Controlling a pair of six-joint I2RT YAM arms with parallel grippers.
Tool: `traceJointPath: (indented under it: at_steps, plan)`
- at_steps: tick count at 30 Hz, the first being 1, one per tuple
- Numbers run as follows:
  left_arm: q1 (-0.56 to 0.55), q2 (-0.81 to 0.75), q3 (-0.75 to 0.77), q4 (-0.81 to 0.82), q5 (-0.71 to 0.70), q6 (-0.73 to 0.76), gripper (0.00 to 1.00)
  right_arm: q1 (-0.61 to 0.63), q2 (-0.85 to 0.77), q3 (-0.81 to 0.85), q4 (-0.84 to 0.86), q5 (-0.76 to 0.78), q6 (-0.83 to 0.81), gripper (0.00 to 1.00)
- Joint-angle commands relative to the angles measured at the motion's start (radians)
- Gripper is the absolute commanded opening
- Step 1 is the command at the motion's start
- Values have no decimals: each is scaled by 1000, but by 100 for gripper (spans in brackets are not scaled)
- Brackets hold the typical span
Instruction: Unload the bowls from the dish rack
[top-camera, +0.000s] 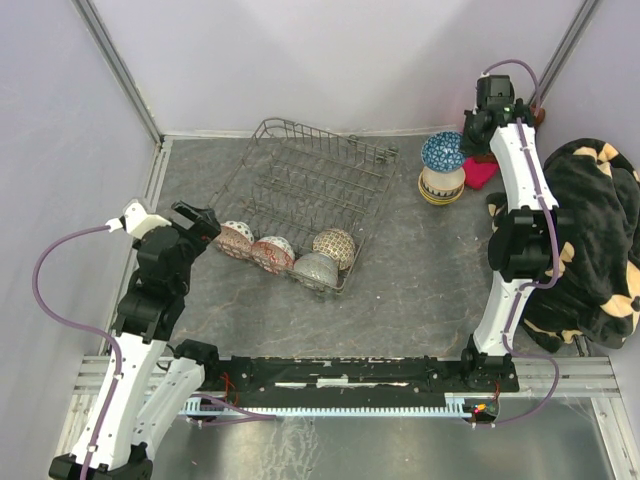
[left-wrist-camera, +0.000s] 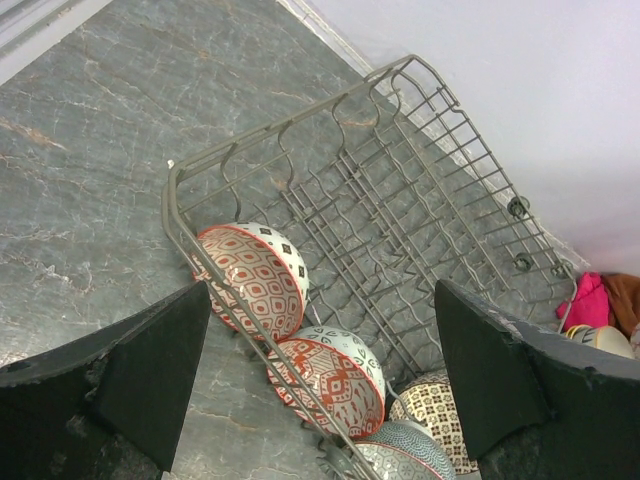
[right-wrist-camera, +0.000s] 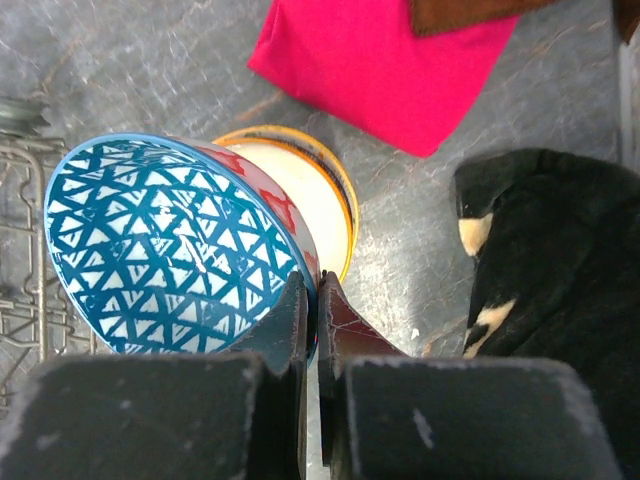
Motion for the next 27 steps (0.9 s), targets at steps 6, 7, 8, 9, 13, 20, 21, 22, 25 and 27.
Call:
traceJointPath:
  at_steps: [6, 7, 8, 9, 13, 20, 21, 22, 25, 27]
  plan:
    - [-3, -1, 22, 59, 9, -2, 99, -20, -20, -85, 68, -49, 21, 1]
    - [-4, -1, 21, 59, 9, -2, 99, -21, -18, -93, 71, -49, 23, 1]
    - [-3, -3, 21, 59, 8, -2, 99, -21, -17, -97, 73, -48, 24, 1]
    - [-4, -2, 22, 59, 7, -2, 99, -21, -14, -103, 76, -47, 24, 1]
    - [-3, -3, 22, 57, 4, -2, 99, -27, -2, -118, 83, -46, 25, 1]
    - [-3, -7, 21, 53, 1, -2, 99, -42, 16, -136, 98, -58, 37, 1]
    - [-3, -6, 21, 53, 0, -4, 99, -45, 17, -136, 100, -58, 40, 1]
    - [-4, -8, 19, 53, -1, -5, 99, -48, 20, -137, 102, -60, 42, 1]
    - [-3, -9, 17, 52, -1, -8, 99, -53, 26, -141, 105, -65, 50, 1]
    - [-3, -11, 16, 51, -3, -9, 99, -57, 30, -144, 106, -67, 56, 1]
